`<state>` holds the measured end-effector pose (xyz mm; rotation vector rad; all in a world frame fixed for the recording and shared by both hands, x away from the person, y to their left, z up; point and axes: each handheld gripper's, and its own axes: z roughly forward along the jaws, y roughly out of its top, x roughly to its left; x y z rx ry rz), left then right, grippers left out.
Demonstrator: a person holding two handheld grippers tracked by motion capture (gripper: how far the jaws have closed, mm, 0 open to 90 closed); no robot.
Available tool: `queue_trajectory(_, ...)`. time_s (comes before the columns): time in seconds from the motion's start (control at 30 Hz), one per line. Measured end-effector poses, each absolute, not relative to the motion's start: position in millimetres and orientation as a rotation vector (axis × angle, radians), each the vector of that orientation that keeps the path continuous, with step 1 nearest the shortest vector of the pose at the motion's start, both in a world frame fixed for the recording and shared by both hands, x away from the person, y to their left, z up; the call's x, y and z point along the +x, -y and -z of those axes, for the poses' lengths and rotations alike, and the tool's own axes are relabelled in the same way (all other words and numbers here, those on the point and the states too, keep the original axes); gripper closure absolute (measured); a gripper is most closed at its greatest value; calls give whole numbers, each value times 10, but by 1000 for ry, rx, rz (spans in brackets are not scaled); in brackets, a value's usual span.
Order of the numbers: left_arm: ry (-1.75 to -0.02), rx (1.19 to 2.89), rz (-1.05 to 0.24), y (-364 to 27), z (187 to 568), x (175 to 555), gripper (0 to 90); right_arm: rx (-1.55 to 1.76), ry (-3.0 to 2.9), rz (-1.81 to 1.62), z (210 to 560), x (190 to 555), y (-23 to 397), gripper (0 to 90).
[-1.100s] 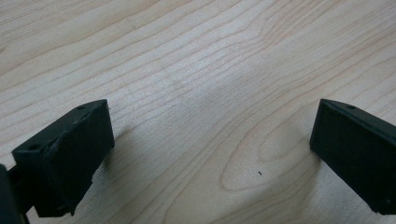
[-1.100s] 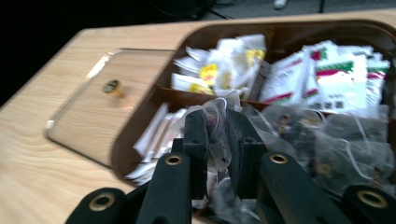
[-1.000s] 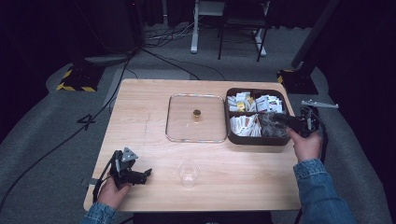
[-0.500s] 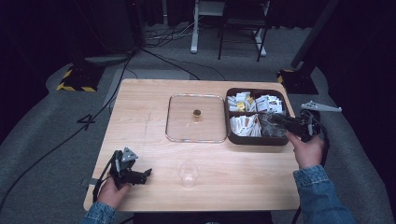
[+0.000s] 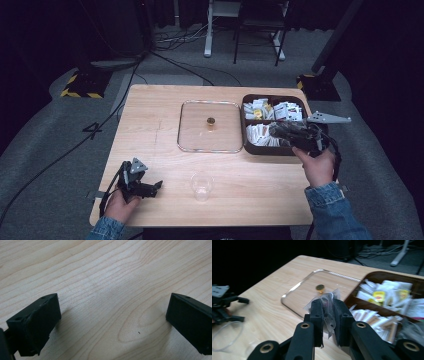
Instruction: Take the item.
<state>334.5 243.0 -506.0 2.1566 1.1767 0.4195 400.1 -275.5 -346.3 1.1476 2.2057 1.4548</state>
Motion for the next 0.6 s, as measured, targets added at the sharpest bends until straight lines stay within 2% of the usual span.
queue_trajectory(0.6,-1177,2156,-419,-2430,5060,3345,1,907,-2417,-1486,3527,3756,1944,795)
